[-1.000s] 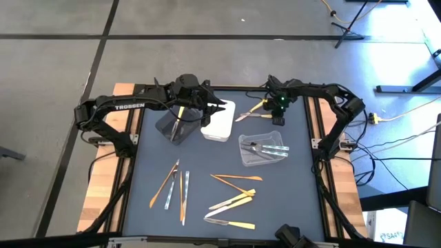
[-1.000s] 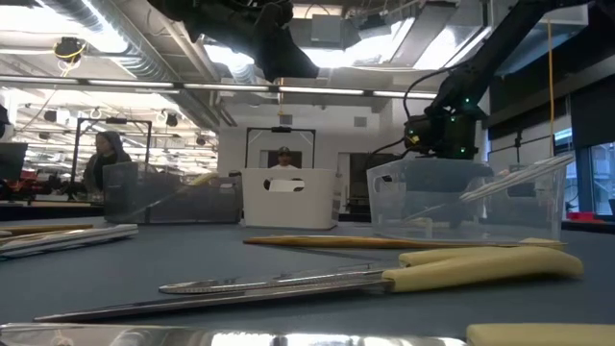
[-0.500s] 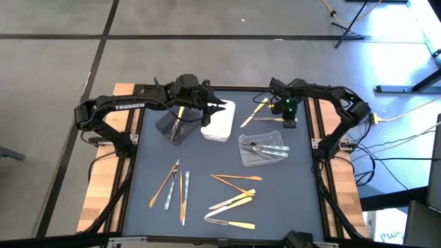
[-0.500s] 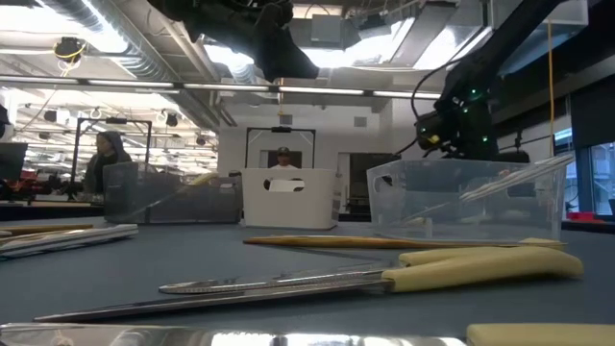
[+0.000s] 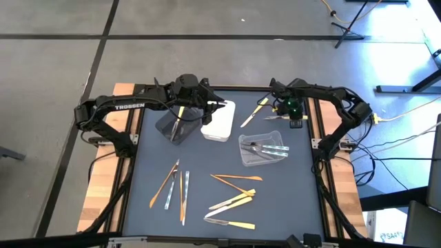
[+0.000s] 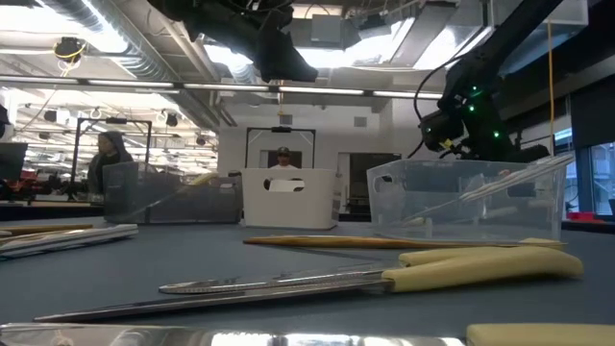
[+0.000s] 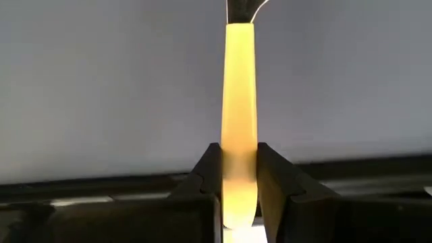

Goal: Sort silverware by color (type)
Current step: Put the yellow knife into the black bin

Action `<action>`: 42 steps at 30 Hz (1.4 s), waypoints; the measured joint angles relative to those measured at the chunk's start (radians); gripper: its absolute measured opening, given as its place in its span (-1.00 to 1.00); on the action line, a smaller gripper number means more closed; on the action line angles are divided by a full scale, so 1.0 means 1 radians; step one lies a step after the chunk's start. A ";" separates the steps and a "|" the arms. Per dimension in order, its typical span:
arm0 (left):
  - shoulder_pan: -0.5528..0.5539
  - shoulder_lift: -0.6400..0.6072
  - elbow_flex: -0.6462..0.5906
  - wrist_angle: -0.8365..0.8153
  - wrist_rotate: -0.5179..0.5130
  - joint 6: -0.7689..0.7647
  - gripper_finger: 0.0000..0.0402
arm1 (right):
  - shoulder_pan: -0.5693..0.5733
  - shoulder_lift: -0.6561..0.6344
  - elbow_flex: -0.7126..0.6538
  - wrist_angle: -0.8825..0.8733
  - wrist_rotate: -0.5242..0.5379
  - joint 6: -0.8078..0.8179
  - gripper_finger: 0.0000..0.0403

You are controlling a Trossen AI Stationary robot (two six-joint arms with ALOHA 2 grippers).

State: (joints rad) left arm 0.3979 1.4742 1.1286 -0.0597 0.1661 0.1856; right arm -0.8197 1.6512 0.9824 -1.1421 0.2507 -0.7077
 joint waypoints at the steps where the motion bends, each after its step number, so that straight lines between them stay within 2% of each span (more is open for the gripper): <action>1: 0.000 0.000 0.000 0.000 0.000 0.000 -0.51 | 0.011 -0.002 0.003 -0.010 0.024 0.000 -0.81; 8: 0.000 0.000 0.000 0.001 0.000 0.000 -0.51 | 0.112 -0.004 0.098 -0.099 0.139 0.019 -0.81; 15: 0.000 0.000 0.000 0.001 0.000 0.000 -0.51 | 0.215 -0.004 0.258 -0.180 0.221 0.048 -0.81; 24: 0.000 0.000 0.000 -0.004 -0.001 -0.008 -0.51 | 0.332 -0.004 0.466 -0.208 0.273 0.048 -0.81; 30: 0.008 -0.034 0.001 -0.035 -0.001 -0.076 -0.51 | 0.410 -0.005 0.534 -0.157 0.300 -0.001 -0.81; 38: 0.017 -0.146 0.002 -0.244 -0.016 -0.095 -0.51 | 0.514 -0.005 0.539 0.016 0.304 -0.145 -0.81; 42: 0.017 -0.181 0.002 -0.338 -0.026 -0.133 -0.51 | 0.568 -0.005 0.539 0.133 0.349 -0.226 -0.81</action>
State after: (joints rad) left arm 0.4149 1.2930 1.1302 -0.3980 0.1397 0.0527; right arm -0.2517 1.6466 1.5211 -1.0092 0.5997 -0.9340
